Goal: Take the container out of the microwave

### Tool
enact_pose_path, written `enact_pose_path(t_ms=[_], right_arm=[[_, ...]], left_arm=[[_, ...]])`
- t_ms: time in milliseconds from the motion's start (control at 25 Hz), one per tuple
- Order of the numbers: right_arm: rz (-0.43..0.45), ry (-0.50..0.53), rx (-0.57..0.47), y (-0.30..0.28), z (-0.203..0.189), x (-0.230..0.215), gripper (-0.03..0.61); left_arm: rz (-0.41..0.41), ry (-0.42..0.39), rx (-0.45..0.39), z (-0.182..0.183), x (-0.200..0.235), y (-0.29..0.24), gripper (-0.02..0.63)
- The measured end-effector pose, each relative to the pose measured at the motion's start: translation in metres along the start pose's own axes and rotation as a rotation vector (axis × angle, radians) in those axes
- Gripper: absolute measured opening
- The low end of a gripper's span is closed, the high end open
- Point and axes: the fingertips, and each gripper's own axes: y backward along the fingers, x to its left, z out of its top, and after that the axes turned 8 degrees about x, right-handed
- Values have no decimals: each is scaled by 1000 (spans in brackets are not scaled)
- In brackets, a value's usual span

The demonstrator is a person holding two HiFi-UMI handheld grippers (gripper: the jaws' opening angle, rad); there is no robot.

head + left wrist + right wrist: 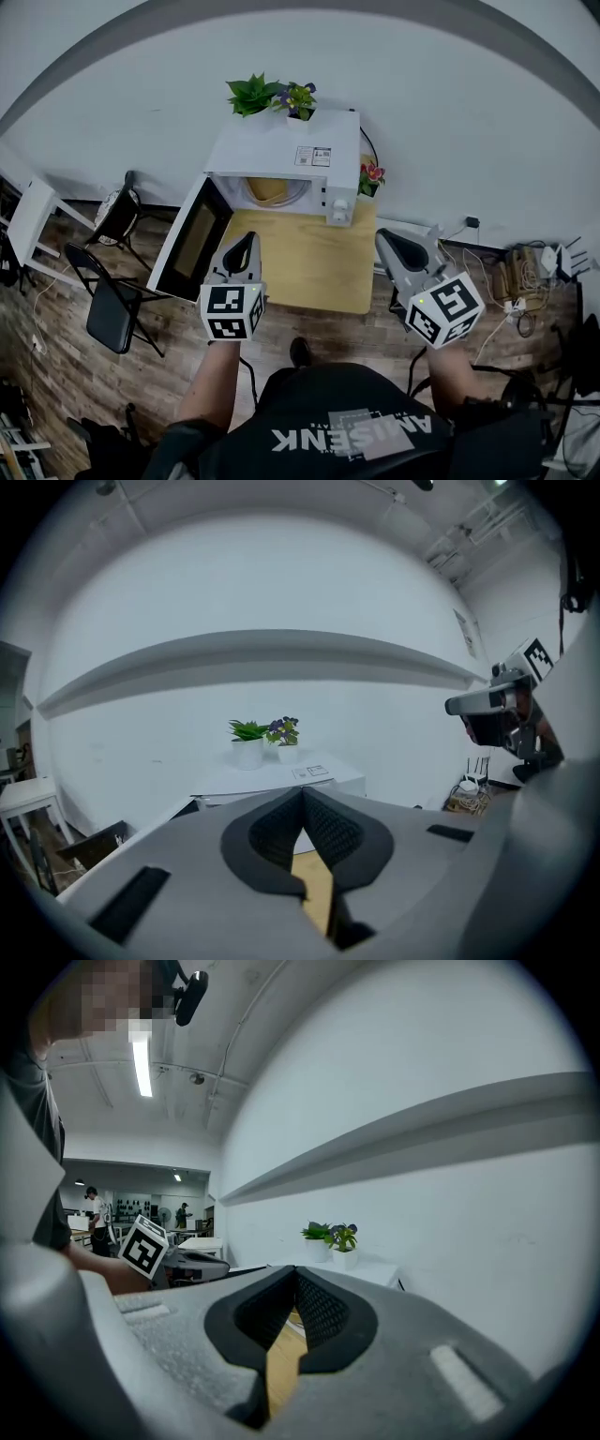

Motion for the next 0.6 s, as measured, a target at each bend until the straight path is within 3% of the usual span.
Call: enact_pose_path(t_ms=[280, 600], right_arm=[[-73, -35, 11, -27, 2, -14, 6], [-137, -40, 53, -30, -9, -32, 6]], left_arm=[[-57, -7, 60, -23, 28, -59, 3], [-81, -101, 170, -57, 45, -130, 5]])
